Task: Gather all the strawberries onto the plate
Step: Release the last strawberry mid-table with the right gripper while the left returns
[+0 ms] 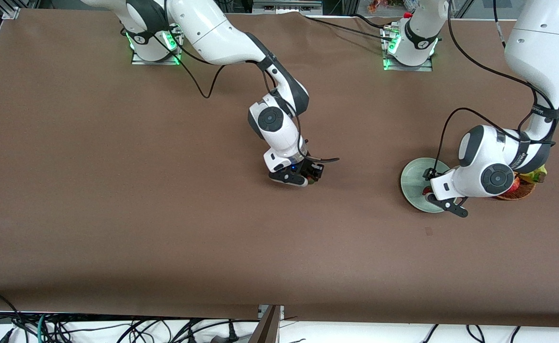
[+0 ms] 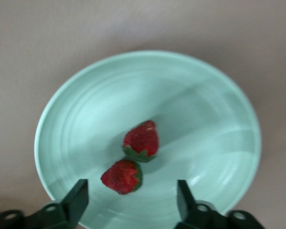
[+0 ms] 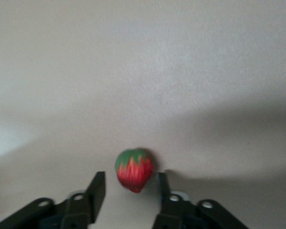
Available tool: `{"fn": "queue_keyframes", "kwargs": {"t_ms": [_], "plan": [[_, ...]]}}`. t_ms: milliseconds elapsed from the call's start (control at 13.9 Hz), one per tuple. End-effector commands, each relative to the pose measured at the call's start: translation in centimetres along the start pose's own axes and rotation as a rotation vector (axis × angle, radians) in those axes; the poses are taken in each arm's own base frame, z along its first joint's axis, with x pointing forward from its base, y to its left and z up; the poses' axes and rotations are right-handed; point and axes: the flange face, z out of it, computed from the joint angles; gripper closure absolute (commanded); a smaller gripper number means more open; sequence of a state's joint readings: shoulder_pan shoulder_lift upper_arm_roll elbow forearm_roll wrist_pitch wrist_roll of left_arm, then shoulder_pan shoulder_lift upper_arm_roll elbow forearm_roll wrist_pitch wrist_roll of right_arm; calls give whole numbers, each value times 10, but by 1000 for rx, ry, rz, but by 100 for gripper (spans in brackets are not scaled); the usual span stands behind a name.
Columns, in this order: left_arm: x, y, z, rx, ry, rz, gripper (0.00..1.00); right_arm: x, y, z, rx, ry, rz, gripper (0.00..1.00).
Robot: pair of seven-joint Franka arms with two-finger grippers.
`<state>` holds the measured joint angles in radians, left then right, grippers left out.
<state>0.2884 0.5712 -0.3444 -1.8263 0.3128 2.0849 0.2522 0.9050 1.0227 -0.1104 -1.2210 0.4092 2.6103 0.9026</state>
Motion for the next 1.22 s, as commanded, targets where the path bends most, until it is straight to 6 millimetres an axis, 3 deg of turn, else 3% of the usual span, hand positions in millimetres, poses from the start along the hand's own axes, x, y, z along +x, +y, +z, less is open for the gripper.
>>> {"fn": "queue_keyframes", "kwargs": {"t_ms": [0,287,430,717,1004,1147], "plan": [[3,38,-59,13,18,30,0,26,-10,-36,-18,-11,32,0],[28,120,-72,-76,44,-143,0,79,-5,-124,-160,-48,-23,0],[49,156,-71,-89,119,-171,0,104,-2,-182,-181,-49,-53,0],[88,254,-46,-179,236,-336,0,156,42,-292,-265,-88,-77,0],[119,342,-20,-226,242,-427,0,173,78,-375,-279,-149,-104,0],[128,358,-7,-154,259,-422,0,180,105,-407,-267,-162,-146,0]]}}
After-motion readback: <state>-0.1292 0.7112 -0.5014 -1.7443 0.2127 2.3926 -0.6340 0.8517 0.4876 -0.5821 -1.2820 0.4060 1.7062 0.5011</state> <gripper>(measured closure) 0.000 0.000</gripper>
